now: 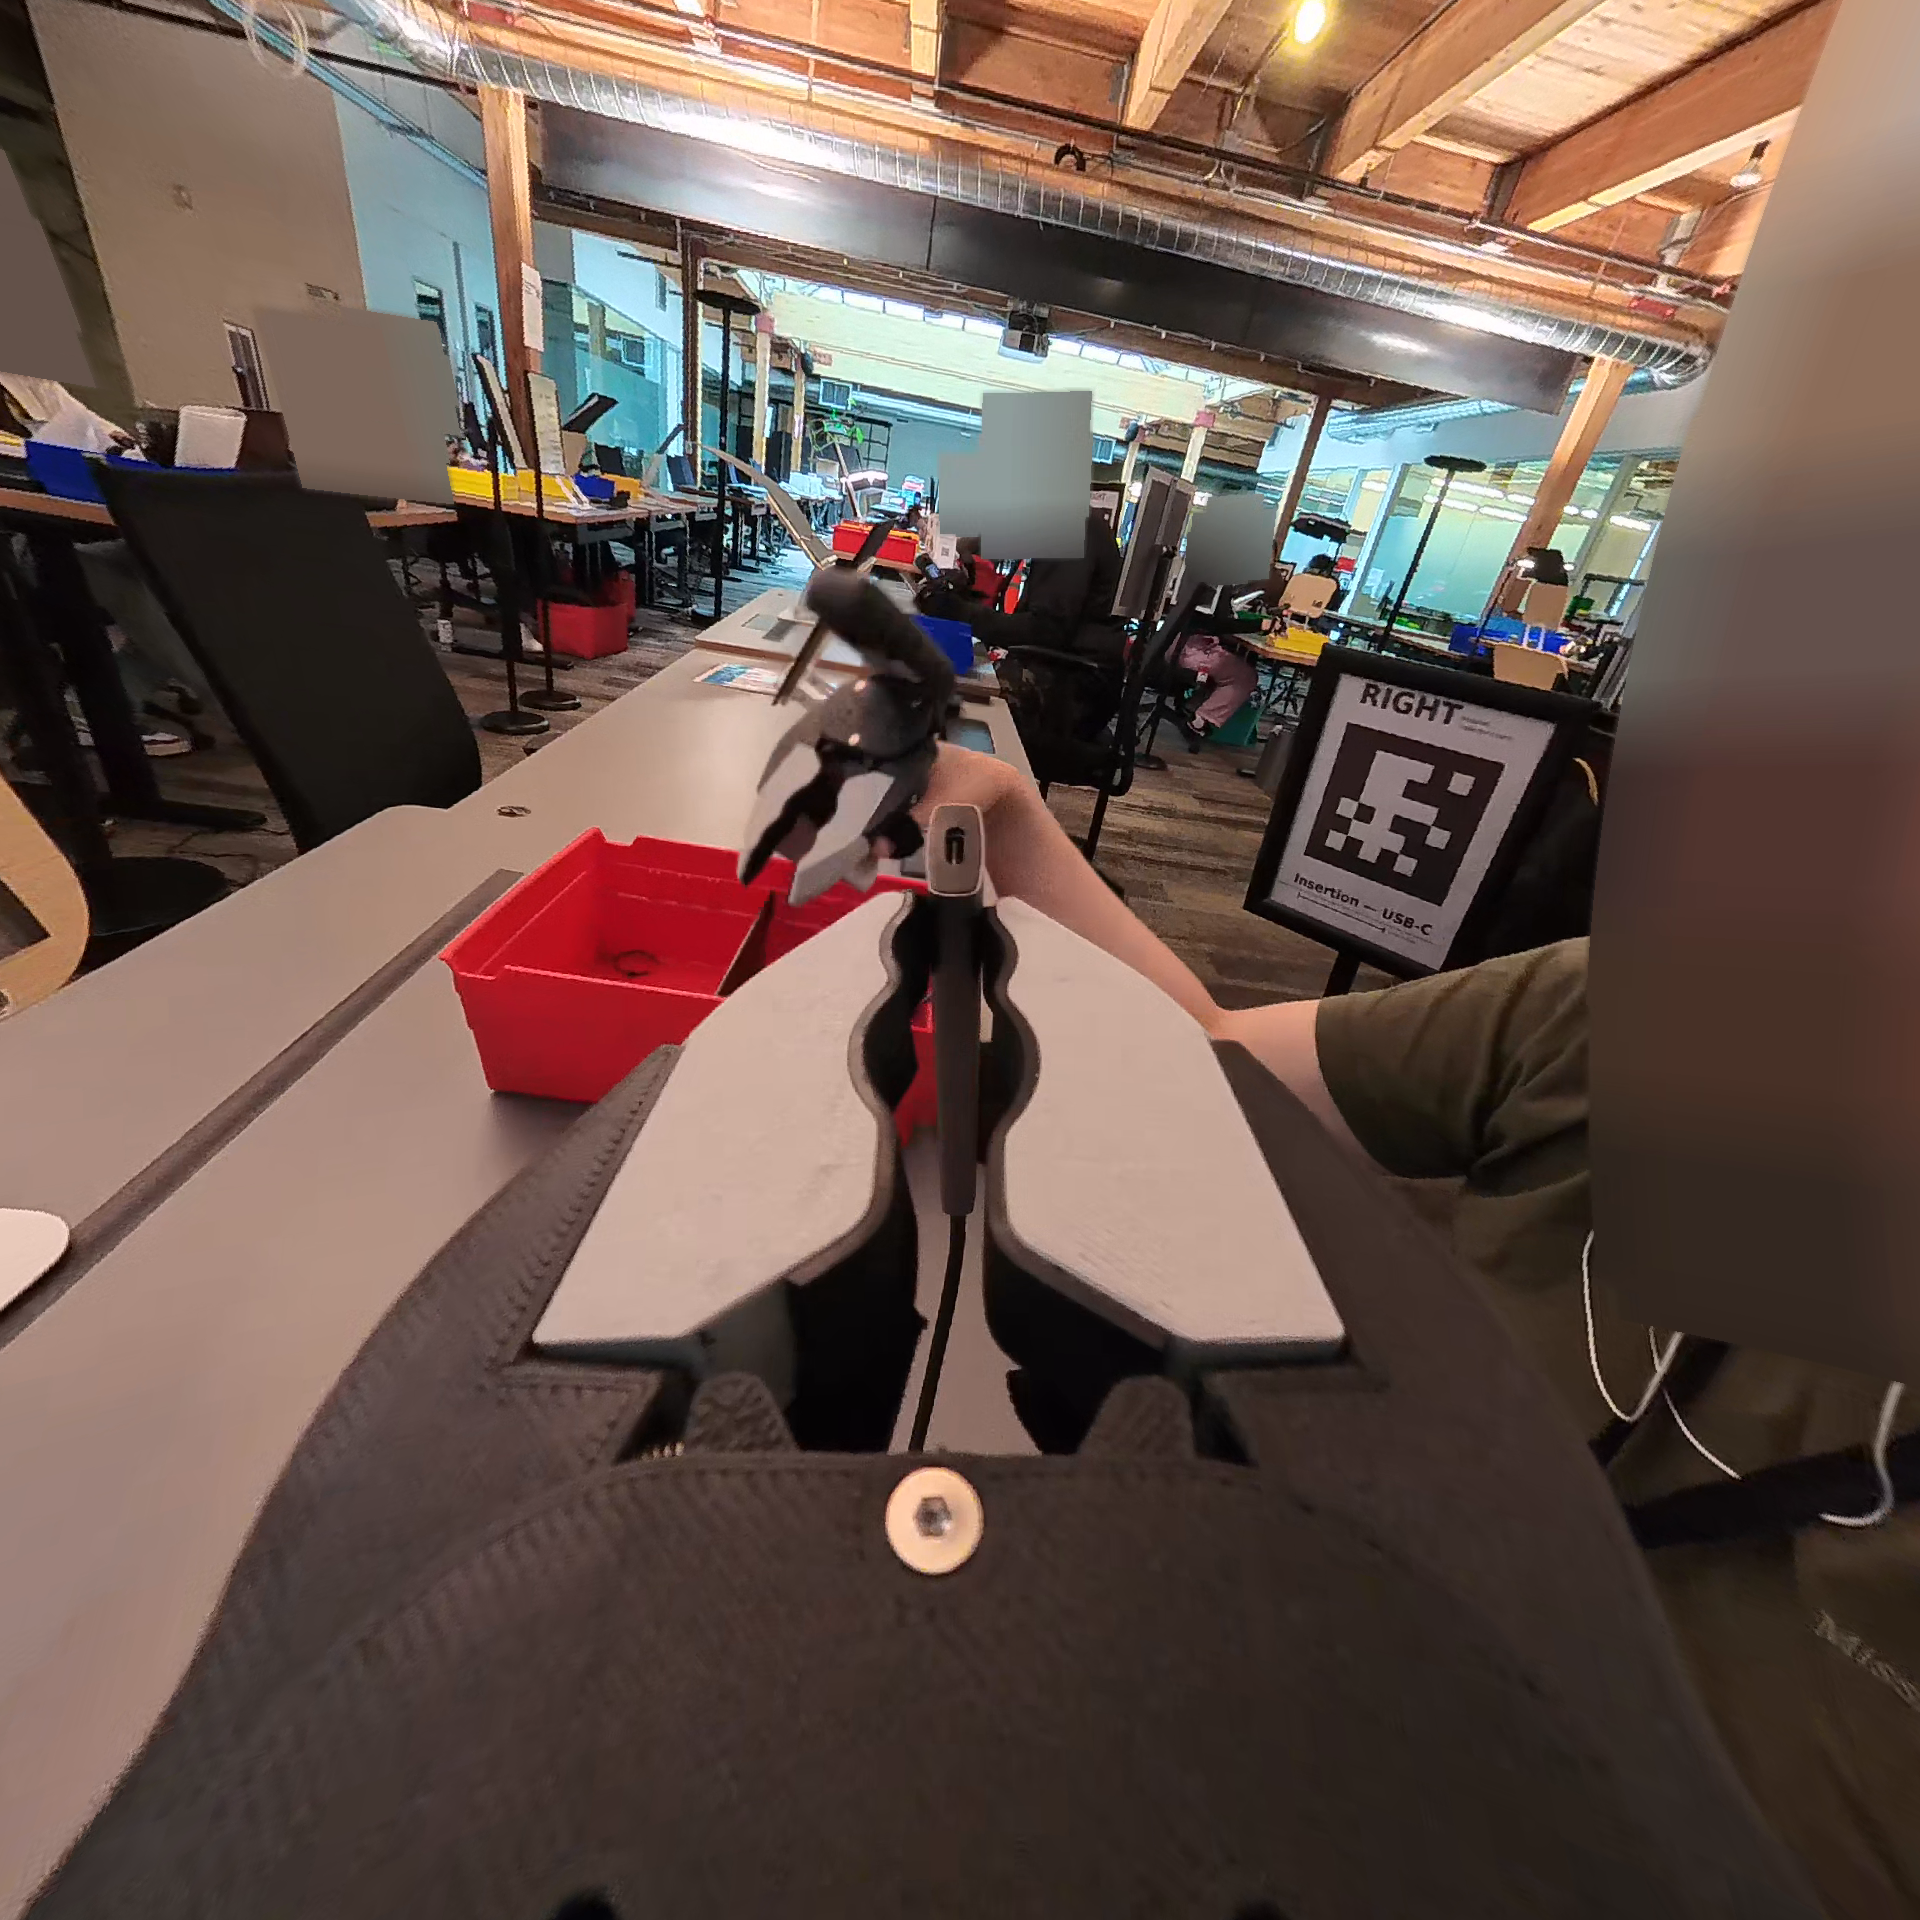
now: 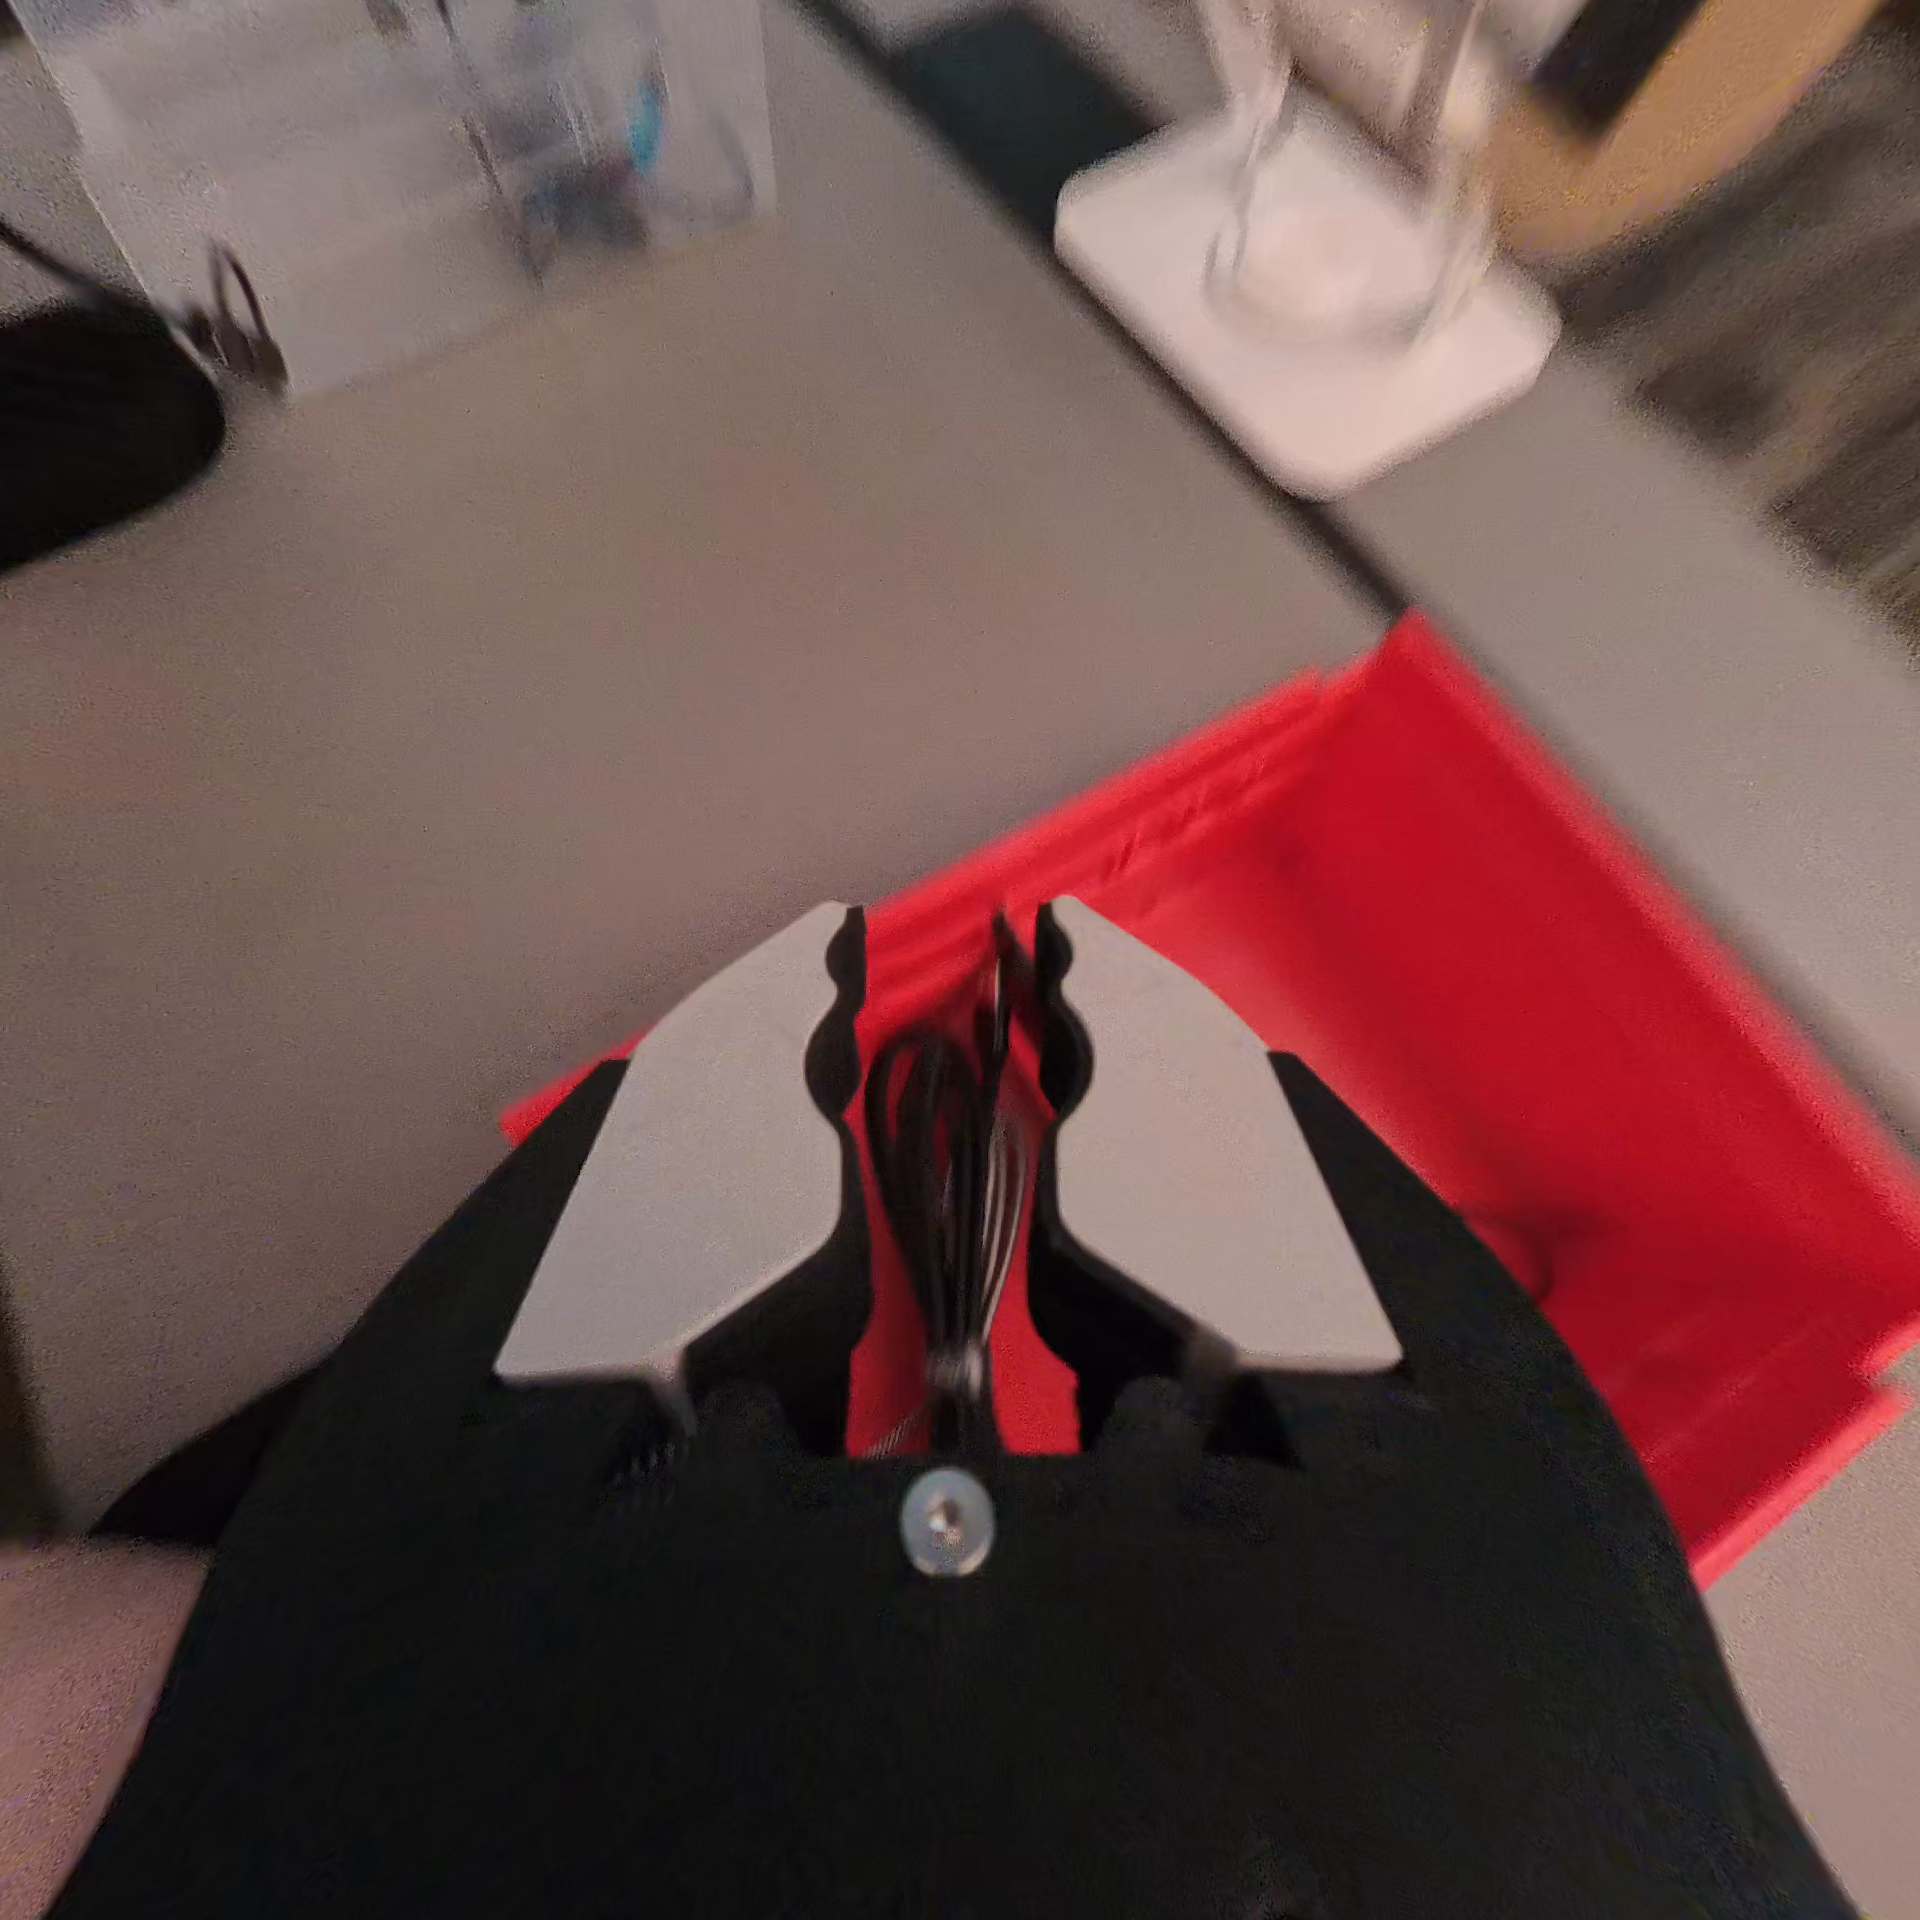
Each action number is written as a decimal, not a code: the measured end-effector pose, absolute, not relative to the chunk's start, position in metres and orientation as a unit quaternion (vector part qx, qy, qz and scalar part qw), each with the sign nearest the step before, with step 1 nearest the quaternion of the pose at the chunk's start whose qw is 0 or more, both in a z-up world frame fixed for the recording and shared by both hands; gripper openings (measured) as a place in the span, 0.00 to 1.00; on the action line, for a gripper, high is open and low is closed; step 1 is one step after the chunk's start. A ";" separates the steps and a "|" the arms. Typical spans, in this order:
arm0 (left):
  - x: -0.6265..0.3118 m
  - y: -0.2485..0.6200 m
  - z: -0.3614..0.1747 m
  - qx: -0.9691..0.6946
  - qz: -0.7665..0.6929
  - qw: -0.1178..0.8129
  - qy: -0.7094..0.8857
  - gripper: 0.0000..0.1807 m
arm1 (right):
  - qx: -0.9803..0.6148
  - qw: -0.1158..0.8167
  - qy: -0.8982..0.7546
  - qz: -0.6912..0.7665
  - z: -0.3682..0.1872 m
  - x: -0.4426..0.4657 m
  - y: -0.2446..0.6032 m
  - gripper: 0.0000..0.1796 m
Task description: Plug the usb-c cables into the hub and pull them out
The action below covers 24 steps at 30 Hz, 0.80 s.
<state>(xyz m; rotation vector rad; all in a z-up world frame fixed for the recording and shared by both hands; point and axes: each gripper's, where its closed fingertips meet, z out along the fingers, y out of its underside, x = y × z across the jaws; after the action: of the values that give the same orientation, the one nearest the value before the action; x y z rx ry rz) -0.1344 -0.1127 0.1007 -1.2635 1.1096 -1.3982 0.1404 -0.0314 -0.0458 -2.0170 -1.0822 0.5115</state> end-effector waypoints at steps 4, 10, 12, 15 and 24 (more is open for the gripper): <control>-0.123 -0.110 0.098 -0.517 -0.574 0.459 0.439 0.05 | -0.656 0.548 -0.465 0.230 0.040 0.058 -0.041 0.26; -0.109 -0.107 0.092 -0.525 -0.573 0.459 0.431 0.05 | -0.559 0.502 -0.530 0.394 0.053 -0.079 -0.100 0.26; -0.105 -0.108 0.088 -0.531 -0.560 0.460 0.440 0.05 | -0.568 0.457 -0.518 0.447 0.045 -0.102 -0.109 0.26; -0.099 -0.109 0.085 -0.530 -0.554 0.463 0.445 0.05 | -0.599 0.411 -0.509 0.462 0.028 -0.116 -0.107 0.10; -0.118 -0.097 0.104 -0.525 -0.553 0.510 0.399 0.23 | -0.560 0.651 -0.422 0.291 0.116 0.007 -0.066 0.05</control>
<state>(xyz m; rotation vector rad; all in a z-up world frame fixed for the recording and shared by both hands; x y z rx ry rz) -0.1177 -0.0970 0.1045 -1.2643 0.9614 -1.3309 0.0073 -0.0662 0.1161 -1.2714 -0.9572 0.6603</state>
